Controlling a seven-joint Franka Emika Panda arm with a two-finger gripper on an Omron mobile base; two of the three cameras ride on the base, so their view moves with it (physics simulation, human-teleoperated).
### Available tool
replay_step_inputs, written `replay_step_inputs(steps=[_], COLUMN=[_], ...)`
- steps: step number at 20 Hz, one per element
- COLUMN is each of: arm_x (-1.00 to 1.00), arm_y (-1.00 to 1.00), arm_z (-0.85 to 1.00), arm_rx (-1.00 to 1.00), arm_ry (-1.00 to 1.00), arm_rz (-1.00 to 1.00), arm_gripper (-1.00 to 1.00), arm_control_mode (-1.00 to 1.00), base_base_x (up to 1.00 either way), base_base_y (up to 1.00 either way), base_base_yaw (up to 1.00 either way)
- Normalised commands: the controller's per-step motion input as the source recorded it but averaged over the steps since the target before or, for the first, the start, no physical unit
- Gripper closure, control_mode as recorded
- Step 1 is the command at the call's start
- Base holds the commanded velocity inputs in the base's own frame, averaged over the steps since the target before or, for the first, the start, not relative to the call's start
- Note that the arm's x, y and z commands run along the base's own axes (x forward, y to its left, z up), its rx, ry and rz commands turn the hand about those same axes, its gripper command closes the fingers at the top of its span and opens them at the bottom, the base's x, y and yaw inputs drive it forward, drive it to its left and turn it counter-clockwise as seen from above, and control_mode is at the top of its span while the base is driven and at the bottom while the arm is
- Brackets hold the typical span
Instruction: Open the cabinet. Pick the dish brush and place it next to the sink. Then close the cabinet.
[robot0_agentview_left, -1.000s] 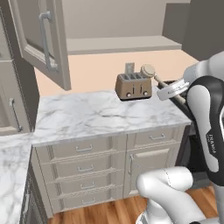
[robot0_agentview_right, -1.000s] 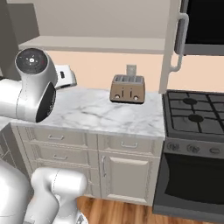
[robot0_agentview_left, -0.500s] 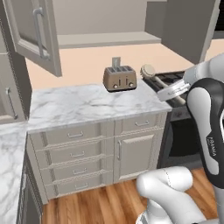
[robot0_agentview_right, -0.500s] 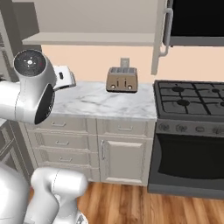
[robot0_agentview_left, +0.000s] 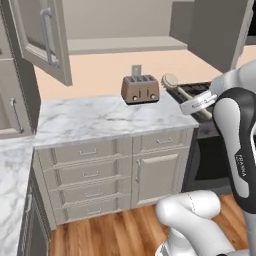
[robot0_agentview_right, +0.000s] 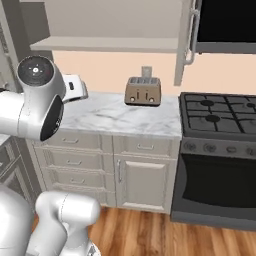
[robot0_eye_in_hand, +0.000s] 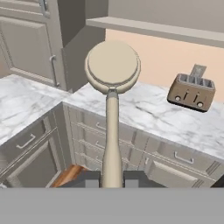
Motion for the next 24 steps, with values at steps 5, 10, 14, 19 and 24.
replay_step_inputs(steps=[5,10,14,19,24], arm_x=[0.0,0.0,0.0,0.0,0.0], arm_y=[0.0,0.0,0.0,0.0,0.0], arm_z=[0.0,0.0,0.0,0.0,0.0], arm_rx=[0.0,0.0,0.0,0.0,0.0], arm_ry=[0.0,0.0,0.0,0.0,0.0], arm_rz=[0.0,0.0,0.0,0.0,0.0], arm_gripper=[1.0,1.0,1.0,1.0,1.0], arm_control_mode=[1.0,1.0,1.0,1.0,1.0], base_base_x=[-0.3,-0.35,-0.55,-0.58,-0.27], base_base_y=[-0.82,-0.86,-0.58,-0.38,-0.36], base_base_yaw=[0.33,-0.09,-0.37,-0.56,-0.69])
